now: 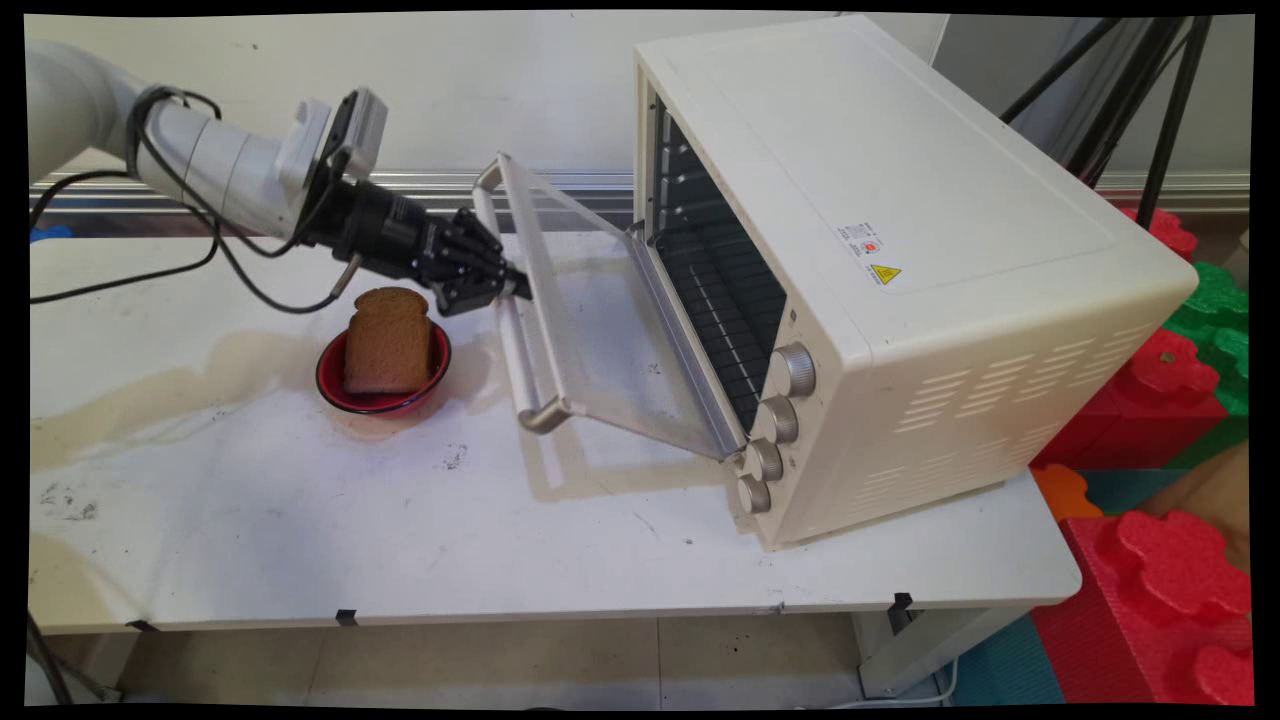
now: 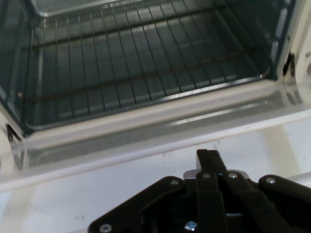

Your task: Open the oven

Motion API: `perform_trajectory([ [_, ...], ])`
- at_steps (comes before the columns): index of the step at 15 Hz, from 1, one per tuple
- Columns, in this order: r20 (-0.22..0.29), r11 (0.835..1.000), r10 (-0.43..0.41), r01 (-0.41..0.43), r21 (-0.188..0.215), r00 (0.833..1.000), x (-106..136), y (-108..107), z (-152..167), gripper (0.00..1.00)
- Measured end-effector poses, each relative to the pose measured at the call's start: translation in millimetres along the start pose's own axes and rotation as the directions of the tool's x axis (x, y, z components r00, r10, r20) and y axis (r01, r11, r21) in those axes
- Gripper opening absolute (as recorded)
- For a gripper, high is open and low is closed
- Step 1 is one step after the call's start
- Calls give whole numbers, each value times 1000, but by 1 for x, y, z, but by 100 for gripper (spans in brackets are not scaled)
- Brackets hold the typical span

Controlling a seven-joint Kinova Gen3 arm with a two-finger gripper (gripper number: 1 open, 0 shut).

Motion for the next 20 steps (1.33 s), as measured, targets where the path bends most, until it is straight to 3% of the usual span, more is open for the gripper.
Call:
perform_trajectory([
  [10,62,1000,-4,5,-4,998,-46,7,-6,0],
  [15,63,1000,-9,9,4,998,-52,7,-14,0],
  [16,65,1000,-18,17,17,998,-63,21,-33,0],
  [20,56,999,-23,22,25,998,-63,18,-41,0],
])
